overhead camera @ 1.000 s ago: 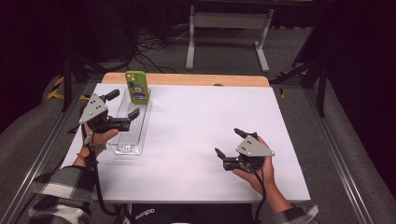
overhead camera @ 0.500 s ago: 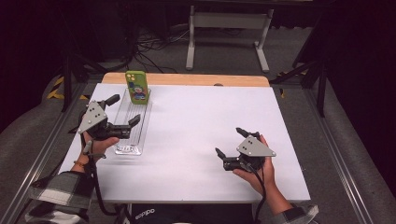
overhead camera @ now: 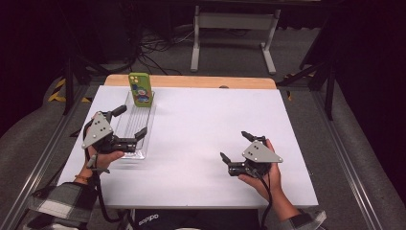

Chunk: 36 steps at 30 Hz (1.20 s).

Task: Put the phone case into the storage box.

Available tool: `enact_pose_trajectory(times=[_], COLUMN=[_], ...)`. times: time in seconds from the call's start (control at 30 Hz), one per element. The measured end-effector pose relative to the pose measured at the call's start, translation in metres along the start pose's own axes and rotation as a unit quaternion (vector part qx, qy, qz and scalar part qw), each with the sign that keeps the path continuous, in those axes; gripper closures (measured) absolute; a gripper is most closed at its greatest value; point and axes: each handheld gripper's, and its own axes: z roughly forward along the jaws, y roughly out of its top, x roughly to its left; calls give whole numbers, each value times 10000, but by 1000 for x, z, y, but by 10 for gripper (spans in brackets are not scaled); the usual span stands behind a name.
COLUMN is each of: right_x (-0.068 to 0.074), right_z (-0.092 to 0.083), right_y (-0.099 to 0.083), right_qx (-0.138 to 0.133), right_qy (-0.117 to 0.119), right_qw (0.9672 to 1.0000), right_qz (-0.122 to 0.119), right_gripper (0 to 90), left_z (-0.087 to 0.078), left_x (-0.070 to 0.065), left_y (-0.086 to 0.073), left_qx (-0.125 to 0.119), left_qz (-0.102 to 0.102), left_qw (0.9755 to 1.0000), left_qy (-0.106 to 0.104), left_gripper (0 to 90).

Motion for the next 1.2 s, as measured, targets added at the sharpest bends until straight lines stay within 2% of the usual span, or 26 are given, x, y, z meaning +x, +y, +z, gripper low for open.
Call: enact_pose_trajectory(times=[0.27, 0.4, 0.5, 0.53, 0.73, 0.87, 0.97, 1.1, 1.13, 1.2], right_x=[5, 7, 8, 9, 14, 17, 19, 22, 23, 23], right_z=[0, 0, 0, 0, -1, -3, -5, -7, -8, -9], right_y=[0, 0, 1, 1, 1, 0, -1, -3, -3, -4], right_qx=[7, 0, -17, -21, -14, -2, 12, 6, 14, 19], right_qy=[97, 124, 153, 166, 235, 275, 299, 313, 321, 315], right_qw=[9999, 9999, 9998, 9998, 9995, 9994, 9993, 9992, 9991, 9991], right_qz=[-78, -102, -101, -92, -196, -193, -223, -260, -269, -287], right_gripper=[70, 69, 69, 69, 69, 69, 69, 69, 69, 69], left_z=[0, 0, 0, 0, -2, -1, -2, -2, -2, -3], left_x=[-13, -18, -24, -27, -42, -49, -54, -61, -60, -62], left_y=[-6, -10, -14, -15, -21, -29, -34, -39, -39, -42], left_qx=[51, 37, 88, 95, 239, 408, 507, 645, 671, 692], left_qz=[6, -78, -6, -62, 53, -13, 125, 71, 219, 128], left_qw=[9999, 9999, 9999, 9998, 9993, 9986, 9981, 9973, 9971, 9969], left_qy=[-87, -133, -138, -182, -275, -329, -331, -351, -297, -354], left_gripper=[45, 45, 45, 46, 45, 49, 49, 48, 50, 51])
